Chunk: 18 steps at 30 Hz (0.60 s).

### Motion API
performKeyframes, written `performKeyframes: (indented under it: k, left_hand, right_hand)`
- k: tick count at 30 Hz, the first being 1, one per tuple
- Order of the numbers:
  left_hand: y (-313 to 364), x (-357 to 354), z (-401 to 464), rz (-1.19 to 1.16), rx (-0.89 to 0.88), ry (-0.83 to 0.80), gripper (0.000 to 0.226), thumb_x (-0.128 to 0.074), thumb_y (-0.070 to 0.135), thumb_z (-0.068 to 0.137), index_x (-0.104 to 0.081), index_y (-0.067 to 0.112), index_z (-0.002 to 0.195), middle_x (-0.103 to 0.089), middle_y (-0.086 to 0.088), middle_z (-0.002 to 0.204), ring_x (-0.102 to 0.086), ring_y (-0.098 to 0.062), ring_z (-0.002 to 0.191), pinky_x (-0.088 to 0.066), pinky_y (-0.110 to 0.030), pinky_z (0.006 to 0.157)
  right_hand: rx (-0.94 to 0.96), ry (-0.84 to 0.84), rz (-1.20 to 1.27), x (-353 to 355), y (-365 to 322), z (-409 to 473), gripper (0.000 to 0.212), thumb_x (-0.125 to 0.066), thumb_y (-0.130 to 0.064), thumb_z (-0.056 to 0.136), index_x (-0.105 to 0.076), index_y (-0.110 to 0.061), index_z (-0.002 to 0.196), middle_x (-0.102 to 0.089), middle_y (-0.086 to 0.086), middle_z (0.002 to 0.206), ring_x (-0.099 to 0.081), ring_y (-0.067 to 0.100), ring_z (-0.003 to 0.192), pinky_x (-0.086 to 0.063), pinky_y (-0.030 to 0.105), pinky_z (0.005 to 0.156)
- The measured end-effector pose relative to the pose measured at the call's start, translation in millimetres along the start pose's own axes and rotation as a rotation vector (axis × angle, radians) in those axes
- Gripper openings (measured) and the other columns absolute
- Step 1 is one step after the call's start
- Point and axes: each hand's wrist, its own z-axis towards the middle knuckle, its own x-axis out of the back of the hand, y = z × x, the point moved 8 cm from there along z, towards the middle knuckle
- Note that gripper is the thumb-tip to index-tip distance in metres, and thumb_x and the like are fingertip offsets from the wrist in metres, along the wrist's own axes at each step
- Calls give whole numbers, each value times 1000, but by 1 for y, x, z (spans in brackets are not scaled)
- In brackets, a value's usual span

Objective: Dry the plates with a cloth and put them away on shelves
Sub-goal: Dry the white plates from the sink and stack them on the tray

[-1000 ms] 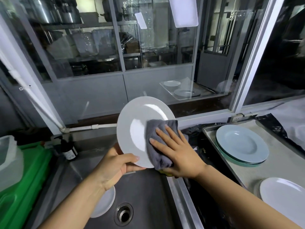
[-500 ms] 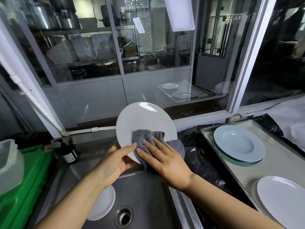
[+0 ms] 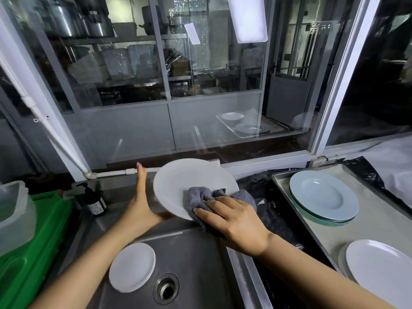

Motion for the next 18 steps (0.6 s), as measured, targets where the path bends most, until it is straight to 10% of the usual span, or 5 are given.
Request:
performKeyframes:
  k: [5,9,13,18]
  left_hand:
    - [23,7,15,557,-590,15,101,-82,-15,58,-50,40,136,-41,7,149,-23,-17,146,-13,-46,121]
    - [36,3,15,655,-705,-13,68,-87,-4,56,-72,31,112,-69,12,116,-59,-16,120,-22,-48,118]
    - [50,8,2,367,-306,-30,23,-71,43,66,-66,64,76,-72,20,77,-65,2,66,-52,-19,73]
    - [49,-1,-12,48,10,7,18,-84,18,70,-67,16,62,-57,6,51,-42,-2,47,-34,-17,47]
  right_hand:
    - [64,-54,42,7,-3,-3,56,-68,-18,81,-48,-21,133,-65,5,115,-63,30,96,-55,39,71]
    - [8,-8,48,23,15,-1,60,-72,-19,82,-49,-20,138,-61,9,128,-61,30,108,-52,37,89]
    - [-290,80,181,31,54,2,81,-74,-17,74,-37,-25,145,-47,6,145,-45,23,131,-47,31,96]
    - [-439,182,431,25,63,17,88,-72,-6,76,-28,-26,150,-25,2,159,-22,20,148,-25,36,118]
